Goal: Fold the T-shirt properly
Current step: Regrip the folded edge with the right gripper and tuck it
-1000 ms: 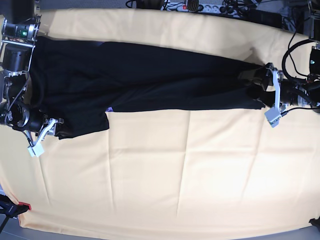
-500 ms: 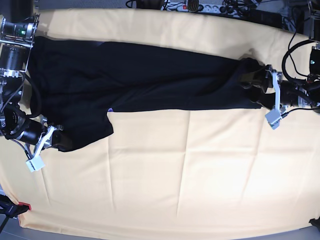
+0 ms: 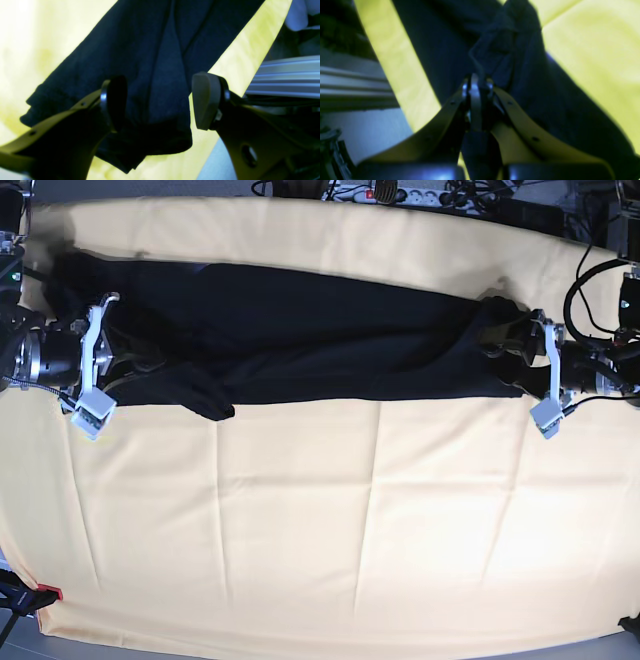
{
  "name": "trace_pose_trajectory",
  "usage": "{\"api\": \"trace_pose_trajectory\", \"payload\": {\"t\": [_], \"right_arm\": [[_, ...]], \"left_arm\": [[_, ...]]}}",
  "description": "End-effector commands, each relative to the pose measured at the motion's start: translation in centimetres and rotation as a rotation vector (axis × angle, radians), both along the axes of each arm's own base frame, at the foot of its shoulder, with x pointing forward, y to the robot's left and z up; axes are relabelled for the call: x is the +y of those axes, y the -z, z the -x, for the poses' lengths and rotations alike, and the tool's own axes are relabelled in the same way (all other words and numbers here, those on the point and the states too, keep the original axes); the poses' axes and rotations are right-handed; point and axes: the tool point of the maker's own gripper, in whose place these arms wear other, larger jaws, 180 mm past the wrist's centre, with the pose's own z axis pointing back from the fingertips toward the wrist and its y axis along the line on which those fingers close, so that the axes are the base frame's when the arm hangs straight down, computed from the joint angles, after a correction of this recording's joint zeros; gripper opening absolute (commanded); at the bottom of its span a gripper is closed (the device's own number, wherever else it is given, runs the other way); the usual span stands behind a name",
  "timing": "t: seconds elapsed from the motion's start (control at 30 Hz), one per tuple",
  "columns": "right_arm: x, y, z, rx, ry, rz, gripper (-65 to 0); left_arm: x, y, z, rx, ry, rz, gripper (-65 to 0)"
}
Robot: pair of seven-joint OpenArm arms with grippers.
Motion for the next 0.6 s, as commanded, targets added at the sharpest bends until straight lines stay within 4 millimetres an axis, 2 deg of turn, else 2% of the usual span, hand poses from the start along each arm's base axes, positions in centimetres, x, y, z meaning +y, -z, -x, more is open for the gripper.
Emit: {"api": "trace_pose_trajectory", "payload": {"t": [0.0, 0.37, 0.57], "right_arm": [[-0.2, -0.9, 0.1, -0.022, -0.012, 0.001, -65.0], [-2.4, 2.7, 4.4, 0.130, -0.017, 0.120, -65.0], [-3.8, 4.2, 5.2, 0.157, -0.004, 0.207, -65.0]], "left_arm": [[0.3, -1.3, -0.7, -0.039, 0.000, 0.006, -22.8], [0.8, -1.3, -0.6, -0.033, 0.003, -0.013, -22.8], [2.0, -1.9, -0.8, -0.042, 0.000, -0.051, -22.8]]}}
